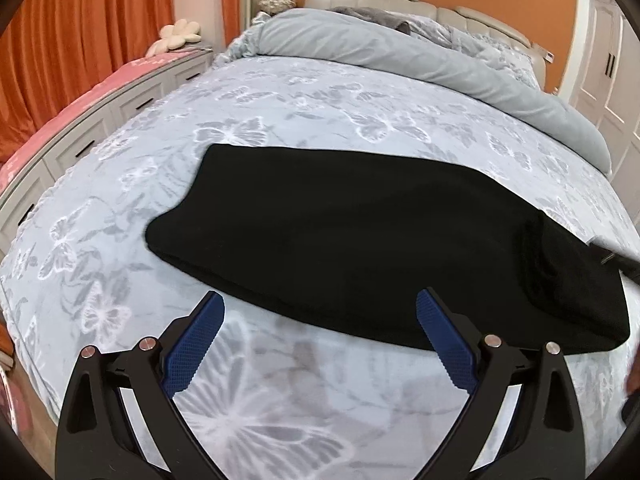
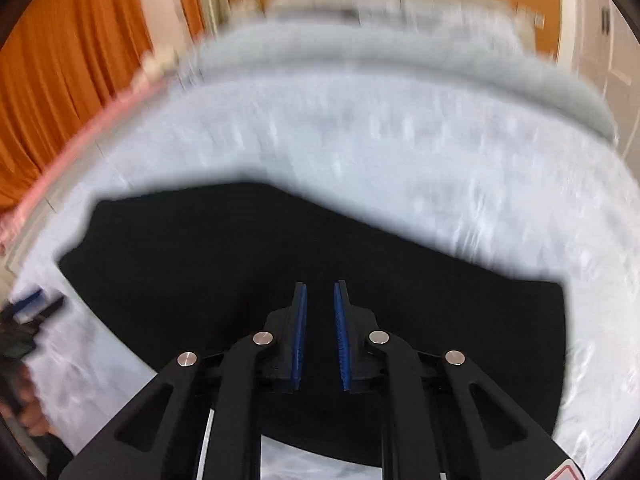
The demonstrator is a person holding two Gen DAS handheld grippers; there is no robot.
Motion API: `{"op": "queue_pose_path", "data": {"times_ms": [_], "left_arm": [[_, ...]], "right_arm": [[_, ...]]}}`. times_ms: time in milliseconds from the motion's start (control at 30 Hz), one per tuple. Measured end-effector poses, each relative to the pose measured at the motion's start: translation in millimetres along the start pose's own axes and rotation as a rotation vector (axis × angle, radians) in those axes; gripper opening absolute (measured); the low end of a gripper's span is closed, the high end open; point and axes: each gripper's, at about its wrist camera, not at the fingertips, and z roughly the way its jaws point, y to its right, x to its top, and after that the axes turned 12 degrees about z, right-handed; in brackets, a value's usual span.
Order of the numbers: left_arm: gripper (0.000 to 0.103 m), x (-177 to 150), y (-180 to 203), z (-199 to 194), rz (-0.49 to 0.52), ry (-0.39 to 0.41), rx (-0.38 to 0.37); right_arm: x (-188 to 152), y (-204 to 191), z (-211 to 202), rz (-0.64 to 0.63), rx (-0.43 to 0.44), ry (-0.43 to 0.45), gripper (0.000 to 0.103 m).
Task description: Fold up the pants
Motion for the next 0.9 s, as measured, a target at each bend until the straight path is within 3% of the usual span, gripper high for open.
{"op": "queue_pose_path", "data": {"times_ms": [33, 100, 200, 267, 367, 433, 533, 667, 700, 733, 767, 800, 833, 867, 900], "left_arm": [[0.095, 0.6, 6.5, 0.6, 0.008, -0.003, -0.006], [0.095, 3.3, 22.7, 0.0, 0.032, -0.002, -0.020], [0.096, 10.6, 43.8, -5.2, 0.052, 0.017, -0.066], [0.098, 15.8, 57.7, -5.7, 0.063, 0.023, -0.119], [0.098, 24.0, 82.7, 2.0, 0.065, 0.012, -0.207], [0.098, 28.2, 98.5, 14.0, 0.049, -0.022, -0.263], [0.098, 33.2, 120.3, 35.3, -0.002, -0.078, -0.348], [0.096, 38.5, 154.8, 60.5, -0.062, -0.136, -0.424], [0.091, 38.6, 160.9, 64.4, -0.063, -0.147, -0.432], [0.070, 38.1, 171.0, 70.5, -0.045, -0.166, -0.427], [0.059, 36.6, 179.7, 74.6, -0.004, -0.181, -0.399], [0.058, 34.2, 189.0, 76.3, 0.058, -0.171, -0.346], [0.050, 32.8, 191.6, 74.0, 0.082, -0.151, -0.334], [0.033, 32.6, 193.3, 70.9, 0.096, -0.136, -0.331], [0.026, 33.8, 192.7, 68.7, 0.094, -0.132, -0.338]], "right_arm": [[-7.6, -0.9, 22.2, -0.021, -0.028, -0.073, 0.012], [-12.4, -13.4, 20.7, -0.085, -0.078, -0.024, 0.012], [-5.7, -22.2, -11.8, -0.085, 0.016, 0.043, 0.012], [-7.4, -18.6, -13.3, -0.102, -0.016, 0.048, 0.023], [-4.2, 15.4, -11.3, -0.018, -0.092, 0.040, 0.024], [4.4, 45.9, -28.1, 0.074, -0.068, 0.064, 0.026], [4.2, 81.7, -50.8, 0.156, -0.079, 0.111, 0.039], [0.6, 114.7, -57.1, 0.203, -0.105, 0.102, 0.039], [-2.2, 121.6, -57.6, 0.202, -0.120, 0.098, 0.039], [-5.7, 125.9, -60.2, 0.199, -0.130, 0.095, 0.039], [-8.8, 132.7, -60.7, 0.197, -0.143, 0.093, 0.040], [-10.3, 140.4, -62.7, 0.196, -0.151, 0.091, 0.042], [-13.8, 149.5, -68.0, 0.196, -0.161, 0.090, 0.047], [-16.4, 154.9, -70.6, 0.197, -0.169, 0.092, 0.048], [-19.0, 162.1, -72.9, 0.202, -0.180, 0.093, 0.048]]}}
